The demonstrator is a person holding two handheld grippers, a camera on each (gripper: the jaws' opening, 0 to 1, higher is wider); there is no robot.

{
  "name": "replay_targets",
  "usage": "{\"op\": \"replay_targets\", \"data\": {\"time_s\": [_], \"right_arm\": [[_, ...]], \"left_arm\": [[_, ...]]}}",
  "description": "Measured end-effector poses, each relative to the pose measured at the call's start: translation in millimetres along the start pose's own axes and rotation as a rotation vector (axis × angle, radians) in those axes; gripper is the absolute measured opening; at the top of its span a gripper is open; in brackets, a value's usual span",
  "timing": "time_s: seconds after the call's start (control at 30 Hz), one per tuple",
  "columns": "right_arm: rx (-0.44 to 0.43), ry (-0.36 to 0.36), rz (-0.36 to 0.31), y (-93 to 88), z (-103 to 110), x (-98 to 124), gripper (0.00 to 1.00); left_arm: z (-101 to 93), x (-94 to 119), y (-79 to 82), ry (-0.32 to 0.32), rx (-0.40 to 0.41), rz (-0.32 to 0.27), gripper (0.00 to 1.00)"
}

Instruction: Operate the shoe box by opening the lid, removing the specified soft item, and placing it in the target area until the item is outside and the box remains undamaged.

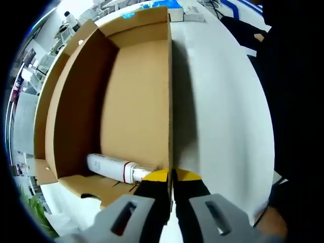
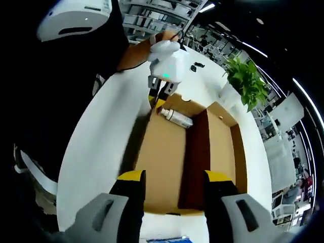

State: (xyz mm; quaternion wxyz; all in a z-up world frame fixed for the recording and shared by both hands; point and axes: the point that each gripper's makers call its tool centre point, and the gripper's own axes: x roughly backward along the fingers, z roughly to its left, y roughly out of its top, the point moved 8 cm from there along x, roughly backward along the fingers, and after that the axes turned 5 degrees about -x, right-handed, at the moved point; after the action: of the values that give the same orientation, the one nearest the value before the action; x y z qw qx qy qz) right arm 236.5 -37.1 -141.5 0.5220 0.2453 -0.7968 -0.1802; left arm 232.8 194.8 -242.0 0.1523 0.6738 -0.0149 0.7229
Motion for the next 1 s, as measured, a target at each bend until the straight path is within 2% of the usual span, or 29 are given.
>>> {"op": "replay_targets", "data": {"time_s": [0.13, 0.33, 0.6, 0.87, 1.0], "right_arm": [[0.022, 0.042, -0.024, 17.8, -23, -30, 0.49], [0.075, 0.116, -0.015, 35.1, -42, -75, 0.51], [0.115, 0.203, -0.025, 54.1, -57, -124, 0.53], [0.119, 0.264, -0.008, 58.8, -64, -151, 0.53], [0.114, 0.279, -0.046, 67.4, -66, -162, 0.53]], "left_arm": [[-1.0, 1, -0.2, 0.000, -0.016, 0.000, 0.02], [-2.2, 2, -0.9, -0.003, -0.020, 0.000, 0.02], [-3.1, 2, -1.5, -0.007, -0.033, -0.006, 0.02], [-2.6, 1, 1.3, -0.015, -0.037, -0.015, 0.02], [-2.0, 0, 1.6, -0.018, -0.034, -0.022, 0.02]]}}
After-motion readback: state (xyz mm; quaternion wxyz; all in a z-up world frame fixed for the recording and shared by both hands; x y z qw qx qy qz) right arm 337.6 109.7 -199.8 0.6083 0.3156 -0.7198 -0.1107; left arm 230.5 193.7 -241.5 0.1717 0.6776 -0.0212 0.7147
